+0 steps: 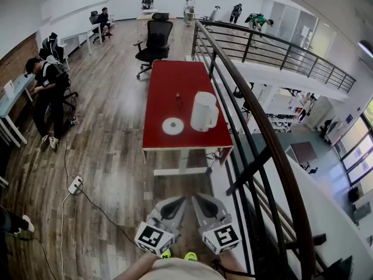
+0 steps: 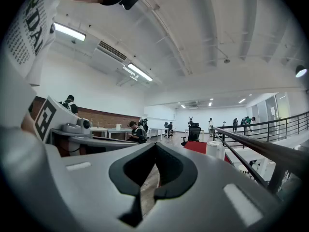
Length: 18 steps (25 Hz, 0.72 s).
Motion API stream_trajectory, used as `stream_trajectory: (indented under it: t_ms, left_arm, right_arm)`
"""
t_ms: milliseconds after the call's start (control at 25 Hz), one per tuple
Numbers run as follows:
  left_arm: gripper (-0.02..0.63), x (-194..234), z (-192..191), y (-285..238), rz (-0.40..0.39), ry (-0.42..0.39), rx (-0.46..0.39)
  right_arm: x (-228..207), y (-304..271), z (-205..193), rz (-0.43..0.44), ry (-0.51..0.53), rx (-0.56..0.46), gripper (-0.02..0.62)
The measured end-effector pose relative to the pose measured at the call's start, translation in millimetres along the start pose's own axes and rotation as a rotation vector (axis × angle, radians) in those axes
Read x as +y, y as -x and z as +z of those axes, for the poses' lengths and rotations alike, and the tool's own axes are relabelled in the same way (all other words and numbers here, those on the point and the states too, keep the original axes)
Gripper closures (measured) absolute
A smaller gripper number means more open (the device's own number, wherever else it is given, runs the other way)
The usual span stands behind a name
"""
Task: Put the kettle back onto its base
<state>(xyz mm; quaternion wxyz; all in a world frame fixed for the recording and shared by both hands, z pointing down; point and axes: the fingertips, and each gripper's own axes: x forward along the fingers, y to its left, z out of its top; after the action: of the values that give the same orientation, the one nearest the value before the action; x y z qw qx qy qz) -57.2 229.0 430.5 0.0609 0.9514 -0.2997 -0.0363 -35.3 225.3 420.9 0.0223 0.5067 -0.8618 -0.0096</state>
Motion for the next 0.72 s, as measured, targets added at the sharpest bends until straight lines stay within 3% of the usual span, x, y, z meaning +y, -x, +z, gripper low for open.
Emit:
stream_trajectory:
  t_ms: [720]
  left_arm:
    - [0.615,-1.3,-1.7,10.4,-0.003,0.013,0.006]
  right_arm:
    - [11.7,2.1,-4.1,0.006,-0.010,0.005,0.592]
